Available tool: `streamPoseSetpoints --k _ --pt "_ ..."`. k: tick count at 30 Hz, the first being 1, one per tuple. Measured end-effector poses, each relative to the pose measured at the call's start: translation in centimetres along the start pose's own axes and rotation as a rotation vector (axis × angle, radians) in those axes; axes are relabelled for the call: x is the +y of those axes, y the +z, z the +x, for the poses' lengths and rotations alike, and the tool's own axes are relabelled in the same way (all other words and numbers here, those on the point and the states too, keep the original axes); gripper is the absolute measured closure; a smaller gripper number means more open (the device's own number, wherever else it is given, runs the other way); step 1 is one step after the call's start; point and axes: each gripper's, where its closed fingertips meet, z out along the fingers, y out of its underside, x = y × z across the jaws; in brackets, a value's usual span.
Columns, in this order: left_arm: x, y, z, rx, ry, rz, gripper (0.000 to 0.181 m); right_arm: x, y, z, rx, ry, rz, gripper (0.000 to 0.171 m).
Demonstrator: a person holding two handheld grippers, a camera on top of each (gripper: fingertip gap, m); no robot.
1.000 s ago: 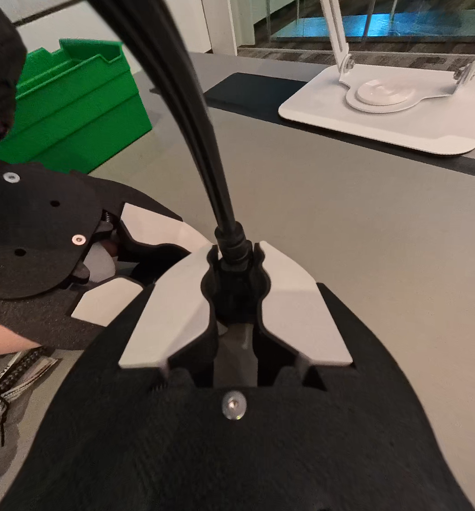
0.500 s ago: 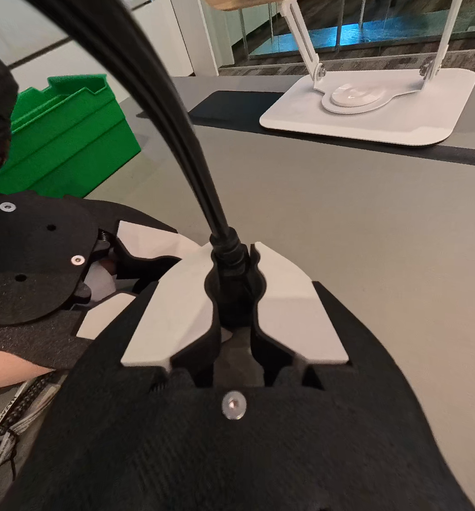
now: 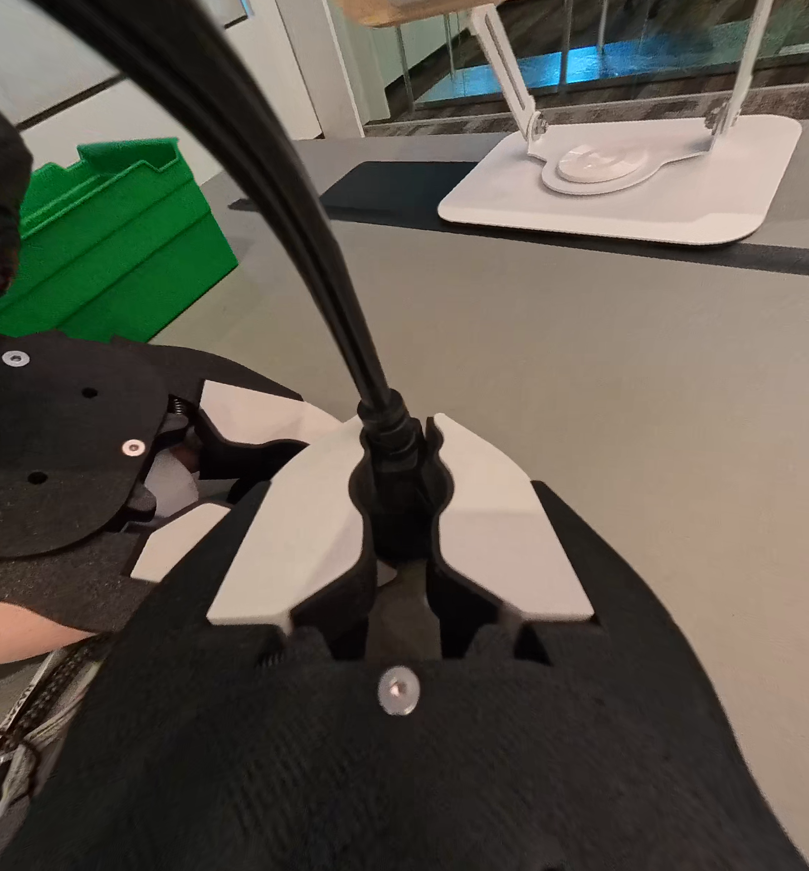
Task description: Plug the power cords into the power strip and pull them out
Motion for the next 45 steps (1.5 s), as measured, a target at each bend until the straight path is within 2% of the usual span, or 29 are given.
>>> streamPoseSetpoints --k 9,15,18,20,23,26,28,32,35,40,45 --pt "-0.2 0.0 0.1 0.008 0.027 0.017 0.135 -0.4 -0.2 0.4 0.2 -0.271 -0.02 0.157" --pt "-0.4 0.1 0.4 0.029 0.04 0.026 0.136 -0.6 -0.5 0.7 0.07 0.001 0.064 0.155" --pt "-0.4 0.2 0.4 0.032 0.043 0.025 0.136 -0.6 -0.7 0.6 0.037 0.056 0.074 0.154" --pt "-0.5 0.2 0.4 0.027 0.048 0.029 0.136 -0.6 -0.7 0.6 0.069 -0.005 0.065 0.155" --pt "-0.6 0.1 0.3 0.025 0.042 0.034 0.136 -0.8 -0.4 0.3 0.175 -0.221 0.031 0.157" --pt "-0.6 0.0 0.2 0.037 0.04 0.039 0.136 -1.0 -0.4 0.1 0.221 -0.267 0.024 0.158" --pt "-0.5 0.0 0.3 0.048 0.043 0.045 0.135 -0.9 -0.5 0.1 0.191 -0.232 0.037 0.157" --pt "-0.5 0.2 0.7 0.062 0.055 0.037 0.135 -0.8 -0.9 0.6 0.064 -0.008 0.083 0.156" --pt "-0.6 0.3 0.7 0.06 0.055 0.035 0.136 -0.9 -1.0 0.7 0.057 0.028 0.092 0.156" --pt "-1.0 -0.2 0.5 0.072 0.033 0.058 0.136 -1.5 -0.8 -0.3 0.213 -0.313 0.046 0.157" --pt "-0.9 -0.2 0.6 0.078 0.042 0.065 0.135 -1.5 -0.9 -0.3 0.223 -0.319 0.036 0.158"
